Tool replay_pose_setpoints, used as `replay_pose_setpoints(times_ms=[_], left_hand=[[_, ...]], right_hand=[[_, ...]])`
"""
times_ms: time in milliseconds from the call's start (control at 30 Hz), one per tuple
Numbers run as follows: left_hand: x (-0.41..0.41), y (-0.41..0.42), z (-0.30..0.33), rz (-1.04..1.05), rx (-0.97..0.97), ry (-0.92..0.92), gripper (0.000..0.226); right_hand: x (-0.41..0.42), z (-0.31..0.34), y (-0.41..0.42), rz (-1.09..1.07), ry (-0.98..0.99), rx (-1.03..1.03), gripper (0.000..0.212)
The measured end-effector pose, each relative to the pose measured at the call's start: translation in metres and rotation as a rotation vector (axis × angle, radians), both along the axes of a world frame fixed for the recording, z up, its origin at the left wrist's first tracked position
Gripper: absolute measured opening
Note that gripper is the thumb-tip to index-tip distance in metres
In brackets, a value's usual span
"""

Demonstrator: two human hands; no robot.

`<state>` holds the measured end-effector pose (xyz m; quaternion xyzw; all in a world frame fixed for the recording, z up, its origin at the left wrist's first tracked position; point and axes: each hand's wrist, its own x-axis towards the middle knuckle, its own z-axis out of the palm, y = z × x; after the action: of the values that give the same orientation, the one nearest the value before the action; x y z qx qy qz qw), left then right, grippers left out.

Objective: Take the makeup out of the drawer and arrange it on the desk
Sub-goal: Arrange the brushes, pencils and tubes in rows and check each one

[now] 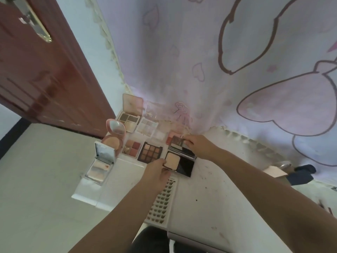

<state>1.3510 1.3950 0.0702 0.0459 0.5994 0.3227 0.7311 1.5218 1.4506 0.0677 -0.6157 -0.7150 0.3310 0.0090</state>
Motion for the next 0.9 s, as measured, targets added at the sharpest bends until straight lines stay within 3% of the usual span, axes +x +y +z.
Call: replay_pose_setpoints(times_ms=[133,367,533,700,800,900], left_hand=[[0.001,0.005,0.011,-0.007,-0.043,0.010,0.007],[0.001,0.001,0.019,0.025,-0.010,-0.005,0.012],[0.045,-0.034,0.013,-0.405,0.311,0.222,0.045],[0.141,-0.068,0.014,-0.679,0.302,0.032,0.038],[0.193,-0.066,0.018,-0.624,0.070,-0.119,0.011],[0.226,-0.063,0.013,-0.489,-0.077,-0.249,0.023]], right_hand=[[-0.006,-0.009,0.001,0.024,-0.021,0.018,0.029],[-0.002,0.010,-0.011,-0.076,0.027,0.050,0.035],[0.069,0.049,-0.046,-0.154,-0.081,0.135,0.030],[0.157,0.076,-0.098,-0.216,-0.419,0.063,0.035],[0.179,0.066,-0.122,-0.130,-0.597,0.034,0.035],[0.182,0.049,-0.134,-0.022,-0.678,0.156,0.026]])
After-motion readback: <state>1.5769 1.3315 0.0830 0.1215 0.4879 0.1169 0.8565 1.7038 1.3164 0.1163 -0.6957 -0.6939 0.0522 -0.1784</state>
